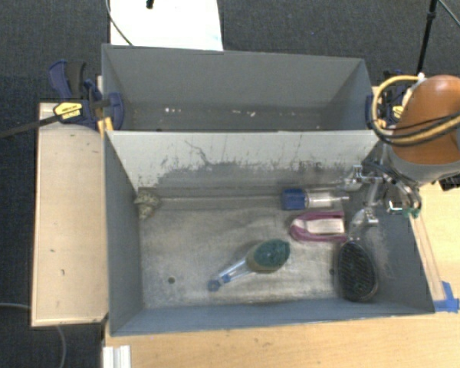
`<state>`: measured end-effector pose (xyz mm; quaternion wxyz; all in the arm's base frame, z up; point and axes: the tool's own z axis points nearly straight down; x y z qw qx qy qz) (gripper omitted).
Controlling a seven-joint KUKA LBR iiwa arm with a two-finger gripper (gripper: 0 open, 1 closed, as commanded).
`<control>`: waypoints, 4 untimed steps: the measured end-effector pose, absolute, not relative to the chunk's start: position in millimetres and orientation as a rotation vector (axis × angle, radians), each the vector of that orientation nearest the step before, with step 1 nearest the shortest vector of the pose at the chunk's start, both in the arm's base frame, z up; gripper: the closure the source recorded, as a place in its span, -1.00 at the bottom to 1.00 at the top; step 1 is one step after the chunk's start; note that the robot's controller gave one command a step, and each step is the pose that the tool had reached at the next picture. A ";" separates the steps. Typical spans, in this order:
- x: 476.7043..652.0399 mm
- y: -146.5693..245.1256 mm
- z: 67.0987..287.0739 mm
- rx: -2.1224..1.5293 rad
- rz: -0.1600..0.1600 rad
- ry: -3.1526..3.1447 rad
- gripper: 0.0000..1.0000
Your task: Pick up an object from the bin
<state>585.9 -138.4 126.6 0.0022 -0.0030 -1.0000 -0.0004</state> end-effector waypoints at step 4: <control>538.7 -2.3 280.3 0.645 0.004 -3.086 1.00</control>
Offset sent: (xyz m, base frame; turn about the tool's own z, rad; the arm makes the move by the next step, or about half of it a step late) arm -0.0485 0.1041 -0.0566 -0.1461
